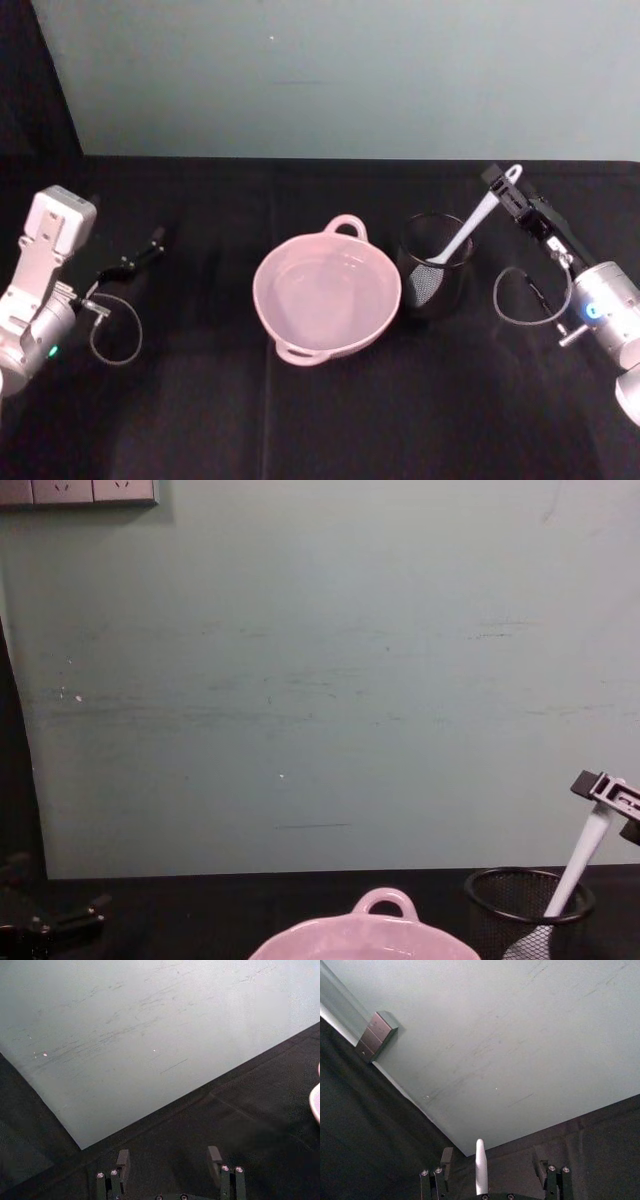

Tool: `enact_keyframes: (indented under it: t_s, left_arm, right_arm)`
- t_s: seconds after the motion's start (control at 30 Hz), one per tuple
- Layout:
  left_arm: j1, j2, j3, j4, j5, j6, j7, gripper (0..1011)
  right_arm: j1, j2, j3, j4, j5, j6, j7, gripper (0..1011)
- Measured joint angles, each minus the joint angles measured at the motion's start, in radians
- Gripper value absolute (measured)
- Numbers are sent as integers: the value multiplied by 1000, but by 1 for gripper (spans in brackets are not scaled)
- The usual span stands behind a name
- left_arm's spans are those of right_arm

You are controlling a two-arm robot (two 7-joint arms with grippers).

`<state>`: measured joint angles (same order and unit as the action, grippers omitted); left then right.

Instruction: Use the one hand to pick up the spoon and stir the clear water in the bowl.

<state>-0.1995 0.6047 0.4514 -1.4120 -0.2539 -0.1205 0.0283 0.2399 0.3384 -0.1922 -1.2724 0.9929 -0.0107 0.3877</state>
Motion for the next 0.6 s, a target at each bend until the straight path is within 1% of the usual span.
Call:
enact_keyframes:
  t_s: [0.27, 0.47, 0.53, 0.57, 0.6]
  left_arm:
    - [0, 0, 0, 0, 0, 0, 0, 1011]
    - [0, 0, 0, 0, 0, 0, 0, 1011]
    - [0, 0, 0, 0, 0, 0, 0, 1011]
    - [0, 0, 0, 0, 0, 0, 0, 1011]
    - [0, 0, 0, 0, 0, 0, 0, 1011]
  right_arm:
    - [6, 2, -9, 0, -1, 0, -17, 1003]
    - [19, 2, -16, 16, -3, -1, -16, 1003]
    - [26, 1, -18, 23, -5, -1, -16, 979]
    - [28, 0, -19, 25, -6, -1, -17, 938]
    - [30, -1, -19, 27, -7, -1, -17, 927]
